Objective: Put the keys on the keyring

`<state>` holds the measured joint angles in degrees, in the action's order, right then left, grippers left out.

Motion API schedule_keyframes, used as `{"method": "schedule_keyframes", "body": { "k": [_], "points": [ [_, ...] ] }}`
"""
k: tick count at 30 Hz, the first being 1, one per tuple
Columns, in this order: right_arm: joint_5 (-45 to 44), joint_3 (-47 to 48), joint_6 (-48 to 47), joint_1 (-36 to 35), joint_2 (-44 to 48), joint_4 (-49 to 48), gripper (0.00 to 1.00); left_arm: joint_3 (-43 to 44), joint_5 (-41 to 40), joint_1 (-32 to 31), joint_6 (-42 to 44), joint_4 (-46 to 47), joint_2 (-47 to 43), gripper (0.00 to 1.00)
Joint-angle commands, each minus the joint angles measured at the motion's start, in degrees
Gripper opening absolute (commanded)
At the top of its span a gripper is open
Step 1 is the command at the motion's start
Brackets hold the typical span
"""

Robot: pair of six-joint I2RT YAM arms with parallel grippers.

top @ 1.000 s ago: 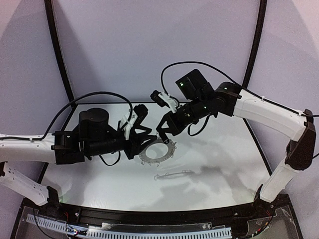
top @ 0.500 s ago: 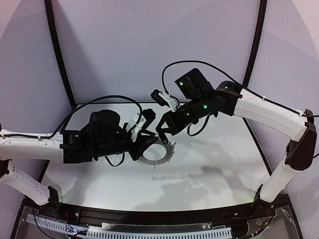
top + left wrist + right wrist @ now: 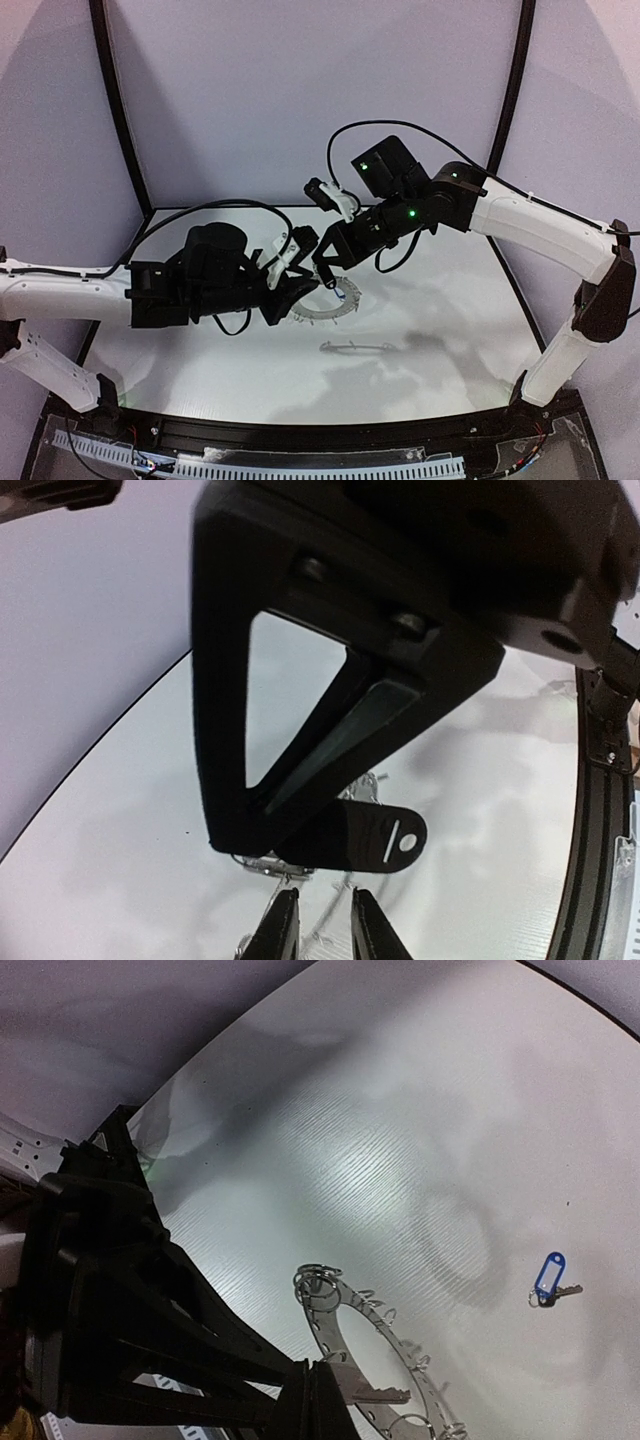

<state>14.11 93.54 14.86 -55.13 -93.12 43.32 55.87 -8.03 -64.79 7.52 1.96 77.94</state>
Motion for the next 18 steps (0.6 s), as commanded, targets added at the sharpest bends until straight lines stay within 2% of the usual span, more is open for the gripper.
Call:
{"method": "schedule_keyframes", "body": {
  "k": [1, 18],
  "points": [
    [0.7, 2.3, 1.9, -0.6, 1.6, -2.8, 0.0, 2.2, -0.7, -0.1, 2.7, 0.1, 1.9, 0.21],
    [5.0, 1.6, 2.9, -1.2, 2.4, -4.0, 0.0, 2.4, -4.9, -0.1, 4.4, 3.4, 3.0, 0.18]
  ]
}}
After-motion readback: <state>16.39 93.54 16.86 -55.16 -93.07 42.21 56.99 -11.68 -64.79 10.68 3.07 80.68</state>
